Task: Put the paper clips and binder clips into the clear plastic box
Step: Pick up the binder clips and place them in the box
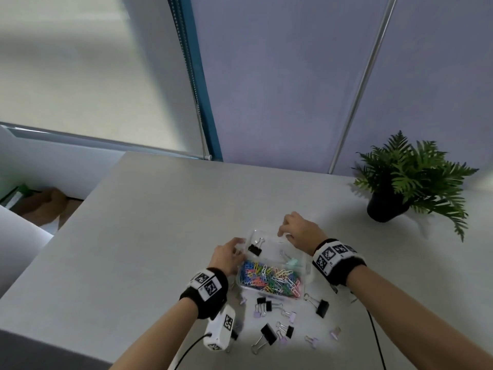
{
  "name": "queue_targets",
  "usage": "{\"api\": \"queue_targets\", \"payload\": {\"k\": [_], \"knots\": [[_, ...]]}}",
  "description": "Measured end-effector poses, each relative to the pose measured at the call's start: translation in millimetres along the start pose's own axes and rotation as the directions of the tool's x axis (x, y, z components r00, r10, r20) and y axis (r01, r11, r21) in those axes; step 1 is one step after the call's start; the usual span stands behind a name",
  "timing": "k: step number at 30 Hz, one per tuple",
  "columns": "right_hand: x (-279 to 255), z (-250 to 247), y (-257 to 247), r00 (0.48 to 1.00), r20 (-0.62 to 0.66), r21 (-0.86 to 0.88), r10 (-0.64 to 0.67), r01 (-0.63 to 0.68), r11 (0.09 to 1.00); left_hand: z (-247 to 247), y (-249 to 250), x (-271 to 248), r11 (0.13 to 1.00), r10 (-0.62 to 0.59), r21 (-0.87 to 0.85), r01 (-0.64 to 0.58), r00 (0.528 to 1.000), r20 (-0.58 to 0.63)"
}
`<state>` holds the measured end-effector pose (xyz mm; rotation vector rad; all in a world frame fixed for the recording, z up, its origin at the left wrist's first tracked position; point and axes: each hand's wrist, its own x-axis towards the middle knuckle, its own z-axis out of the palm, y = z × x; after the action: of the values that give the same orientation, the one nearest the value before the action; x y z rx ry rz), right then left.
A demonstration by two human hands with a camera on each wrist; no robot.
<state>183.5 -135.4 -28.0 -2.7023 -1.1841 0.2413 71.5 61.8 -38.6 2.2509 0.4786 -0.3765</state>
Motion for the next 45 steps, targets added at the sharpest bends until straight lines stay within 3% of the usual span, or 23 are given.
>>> {"api": "queue_targets", "payload": {"k": [2,7,15,21,25,27,29,32,35,40,43,45], "knots": [[0,9,-6,0.996,-0.028,-0.152,-0.085,0.08,0.985,1,-5,-6,0.999,-0.001,-0.039,0.001,1.0,0.009],[-1,27,-5,0.984,0.162,-0.184,-0.077,0.107,0.977,2,-10,-7,0.995,0.009,-0.096,-0.008,1.0,0.005],[7,37,-5,0.996,0.001,-0.254,-0.095,0.092,0.963,0,-10,-9,0.996,0.012,-0.083,-0.012,1.0,0.004],[6,50,-11,0.999,-0.051,-0.243,0.004,-0.016,0.97,-1,-10,-4,0.994,-0.001,-0.113,0.004,1.0,0.023],[4,39,-4,0.996,-0.037,-0.217,-0.082,0.072,0.974,-5,-14,-7,0.988,0.006,-0.152,-0.009,1.0,-0.022],[1,30,-3,0.993,-0.061,-0.13,-0.1,0.091,0.987,-9,-19,-15,0.987,0.015,-0.16,-0.024,0.998,-0.057],[-4,19,-5,0.989,-0.145,0.089,-0.033,0.046,0.995,-16,-31,-27,0.992,0.044,-0.115,-0.054,0.995,-0.088],[-18,10,-15,0.982,-0.151,0.422,0.116,-0.042,0.906,-24,-59,-51,0.987,0.158,0.044,-0.154,0.981,-0.116],[-42,12,-32,0.989,-0.086,0.533,0.116,-0.053,0.844,-22,-85,-77,0.947,0.257,0.204,-0.248,0.966,-0.015],[-79,25,-54,0.998,-0.034,0.352,0.054,-0.039,0.935,-3,-100,-112,0.877,0.334,0.298,-0.377,0.924,0.185],[-107,31,-82,0.997,0.039,0.322,-0.062,0.046,0.946,10,-97,-125,0.864,0.303,0.348,-0.364,0.928,0.219],[-124,42,-98,0.98,0.134,0.214,-0.146,0.115,0.97,18,-87,-130,0.857,0.293,0.365,-0.365,0.926,0.238]]}}
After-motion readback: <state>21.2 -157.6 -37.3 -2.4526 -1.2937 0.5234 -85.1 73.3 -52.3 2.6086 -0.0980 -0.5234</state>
